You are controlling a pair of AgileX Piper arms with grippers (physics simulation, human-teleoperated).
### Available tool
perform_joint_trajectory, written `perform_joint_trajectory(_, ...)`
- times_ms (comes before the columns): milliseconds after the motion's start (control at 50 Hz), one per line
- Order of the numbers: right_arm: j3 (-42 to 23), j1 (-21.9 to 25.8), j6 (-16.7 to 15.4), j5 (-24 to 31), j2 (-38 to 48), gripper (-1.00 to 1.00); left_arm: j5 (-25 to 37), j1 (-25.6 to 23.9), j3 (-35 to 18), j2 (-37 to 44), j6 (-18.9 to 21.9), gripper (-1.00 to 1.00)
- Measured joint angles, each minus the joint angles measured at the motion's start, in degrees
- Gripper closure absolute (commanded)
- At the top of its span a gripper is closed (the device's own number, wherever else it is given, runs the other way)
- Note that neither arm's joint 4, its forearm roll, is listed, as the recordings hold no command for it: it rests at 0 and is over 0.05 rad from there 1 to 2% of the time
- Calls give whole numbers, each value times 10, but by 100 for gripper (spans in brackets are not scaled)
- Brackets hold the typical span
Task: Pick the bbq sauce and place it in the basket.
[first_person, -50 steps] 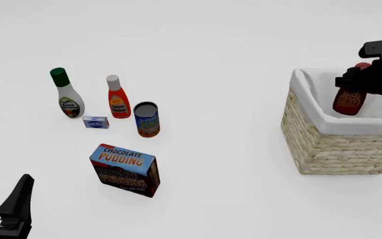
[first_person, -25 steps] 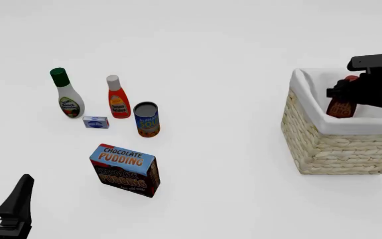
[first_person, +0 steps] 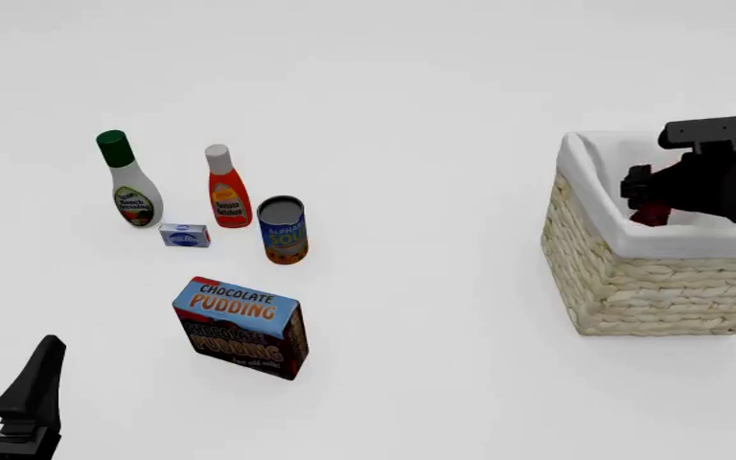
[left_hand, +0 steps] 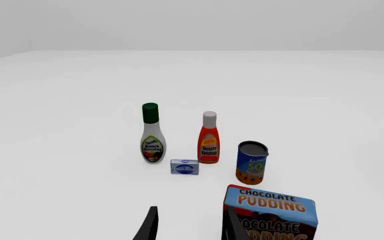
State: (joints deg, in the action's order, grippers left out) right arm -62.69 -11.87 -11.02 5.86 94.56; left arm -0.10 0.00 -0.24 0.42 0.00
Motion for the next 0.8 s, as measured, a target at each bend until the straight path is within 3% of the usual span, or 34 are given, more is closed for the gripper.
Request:
perform_joint_trajectory(440, 12, 6, 5, 0, -17, -100, 0, 0, 0, 0, 0, -100)
perform_joint_trajectory(800, -19, 15, 9, 27, -42, -100, 0, 0, 0, 0, 0, -100)
